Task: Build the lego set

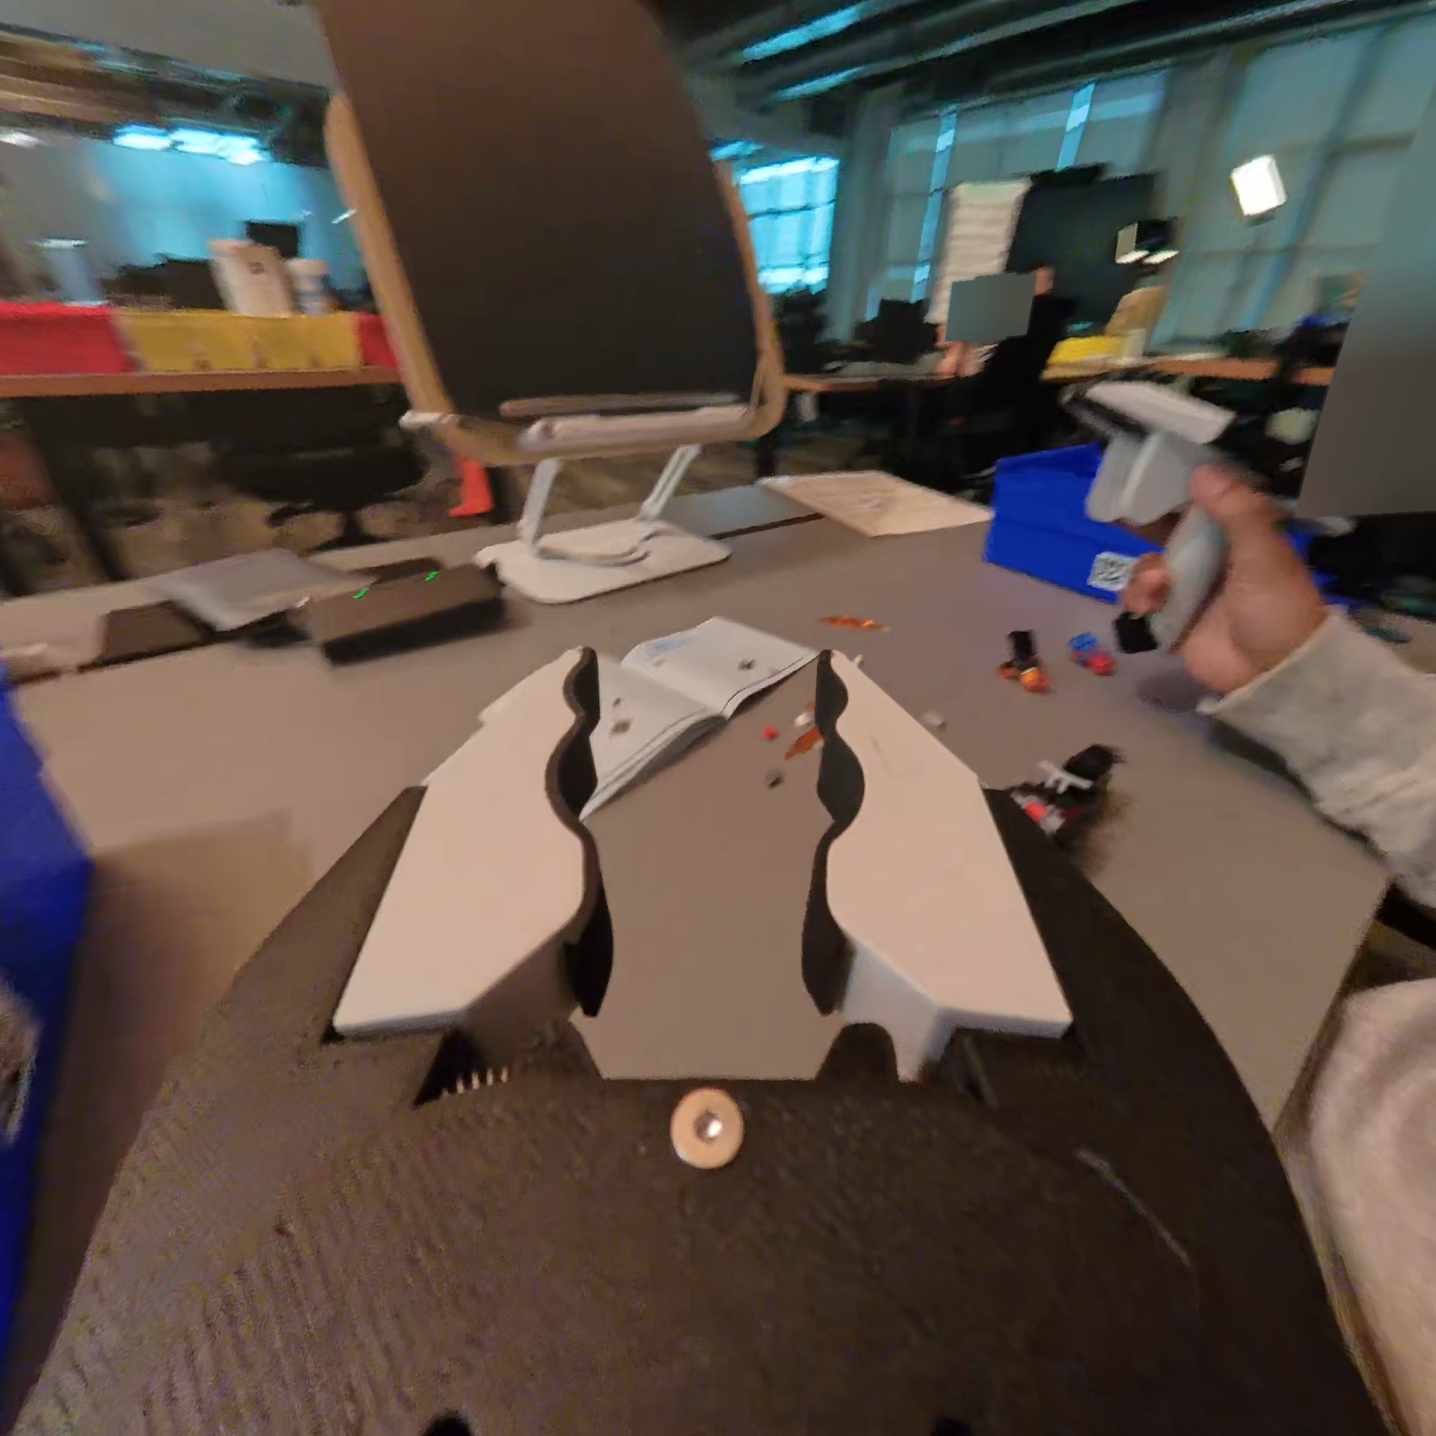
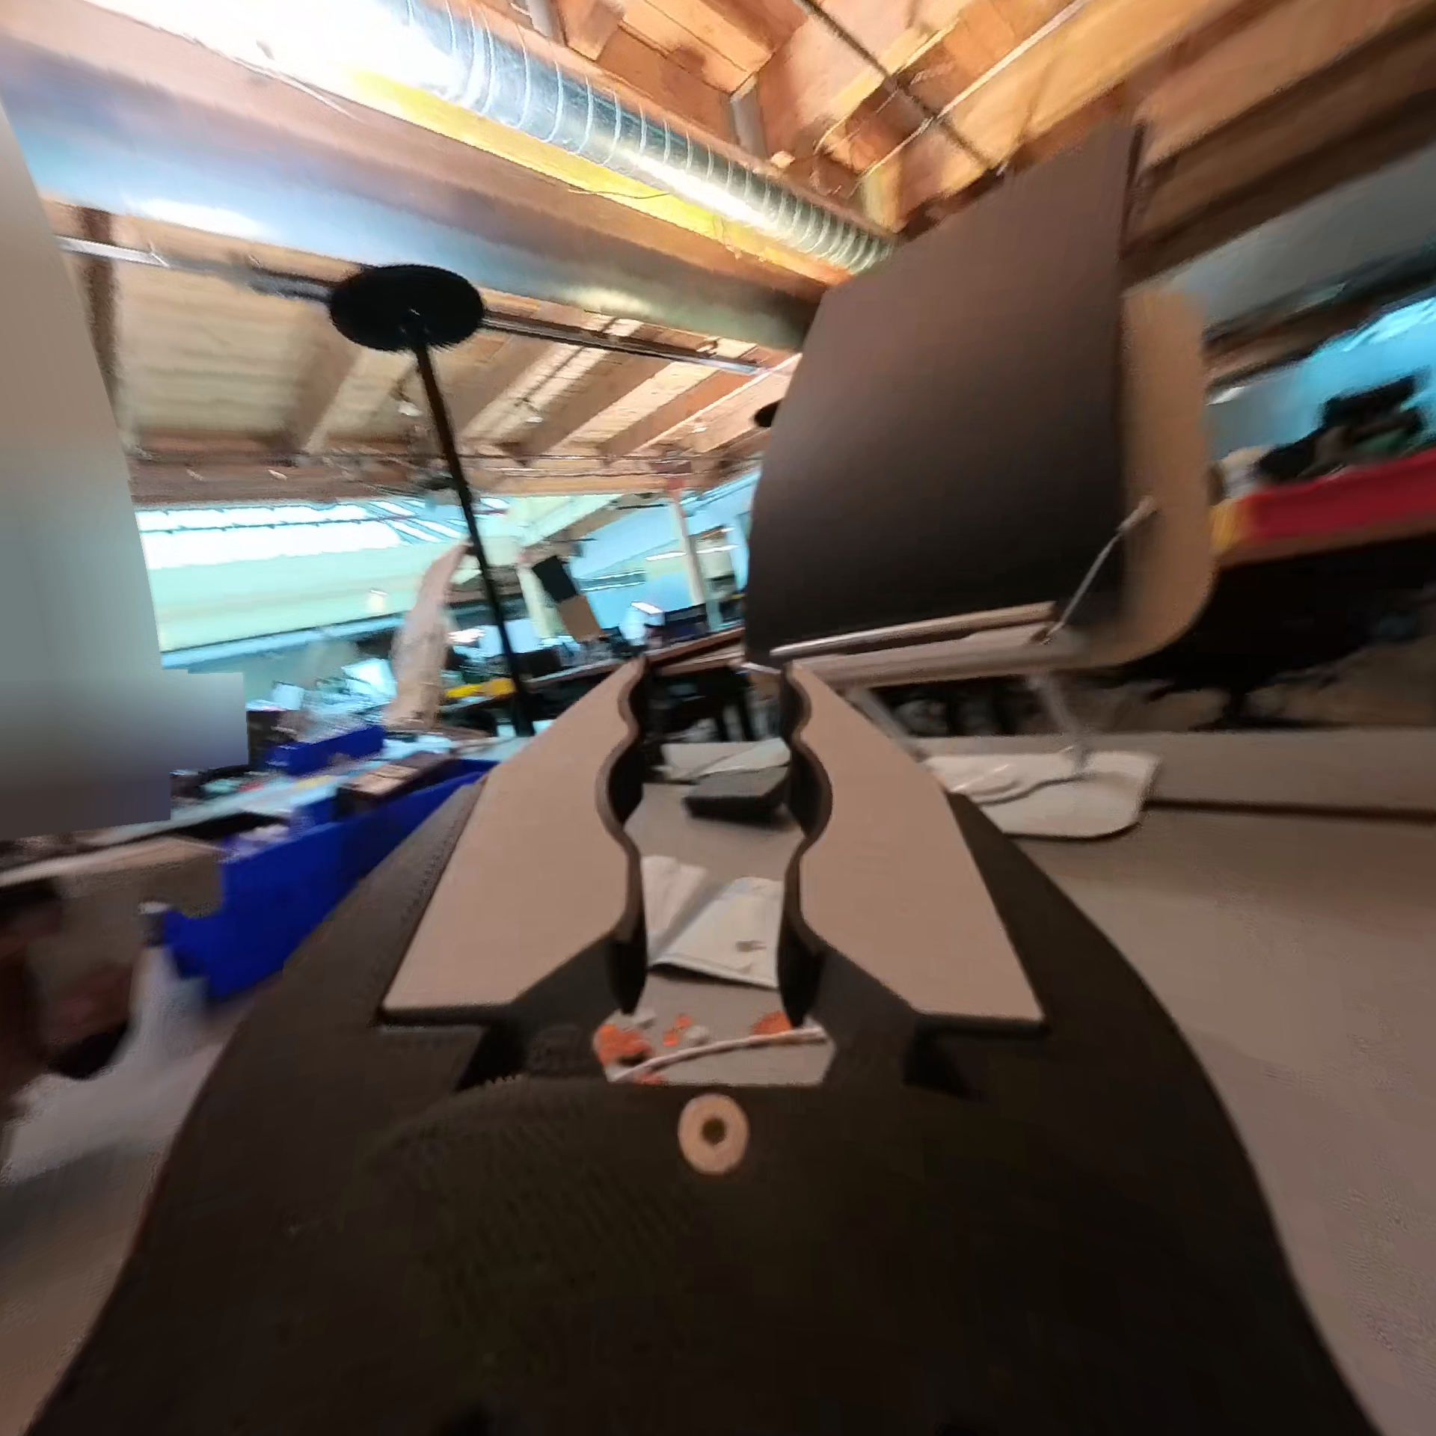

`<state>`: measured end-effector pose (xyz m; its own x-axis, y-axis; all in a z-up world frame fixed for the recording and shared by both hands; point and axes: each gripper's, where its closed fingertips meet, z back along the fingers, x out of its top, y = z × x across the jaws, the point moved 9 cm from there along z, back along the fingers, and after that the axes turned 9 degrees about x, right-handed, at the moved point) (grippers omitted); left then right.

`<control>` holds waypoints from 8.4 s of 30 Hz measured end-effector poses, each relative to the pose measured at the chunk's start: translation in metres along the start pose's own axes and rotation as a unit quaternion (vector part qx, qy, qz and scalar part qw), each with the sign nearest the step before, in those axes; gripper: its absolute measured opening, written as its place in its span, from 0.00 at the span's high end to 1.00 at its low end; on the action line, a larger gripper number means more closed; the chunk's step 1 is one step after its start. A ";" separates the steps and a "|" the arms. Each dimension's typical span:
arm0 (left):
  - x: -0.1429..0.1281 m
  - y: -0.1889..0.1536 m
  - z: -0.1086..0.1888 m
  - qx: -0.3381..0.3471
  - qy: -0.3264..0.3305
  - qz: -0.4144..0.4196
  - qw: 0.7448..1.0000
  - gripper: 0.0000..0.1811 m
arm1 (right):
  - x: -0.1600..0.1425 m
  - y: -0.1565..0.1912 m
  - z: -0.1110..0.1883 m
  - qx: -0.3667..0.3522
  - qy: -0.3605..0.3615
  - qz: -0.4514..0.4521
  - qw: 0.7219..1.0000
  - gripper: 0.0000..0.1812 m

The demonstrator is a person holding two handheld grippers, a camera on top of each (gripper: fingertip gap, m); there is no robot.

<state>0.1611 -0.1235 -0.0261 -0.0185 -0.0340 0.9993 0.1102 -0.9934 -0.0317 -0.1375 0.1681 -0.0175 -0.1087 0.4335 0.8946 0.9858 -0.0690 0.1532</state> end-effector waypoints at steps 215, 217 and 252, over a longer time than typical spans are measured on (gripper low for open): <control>-0.031 -0.203 -0.089 -0.174 0.065 -0.217 0.958 0.95 | -0.020 0.036 0.033 0.204 0.206 -0.067 0.955 1.00; -0.041 -0.220 -0.100 -0.159 0.151 -0.217 0.951 0.88 | -0.009 0.034 0.048 0.185 0.198 -0.040 0.962 1.00; -0.051 -0.207 -0.169 -0.295 0.386 -0.077 0.871 0.94 | -0.003 -0.006 0.066 0.125 0.152 -0.066 0.978 1.00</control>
<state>-0.0287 0.0654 -0.0743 -0.6749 0.2669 0.6879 -0.4776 -0.8686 -0.1315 -0.1350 0.2271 -0.0487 -0.2321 0.1349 0.9633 0.9572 0.2075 0.2016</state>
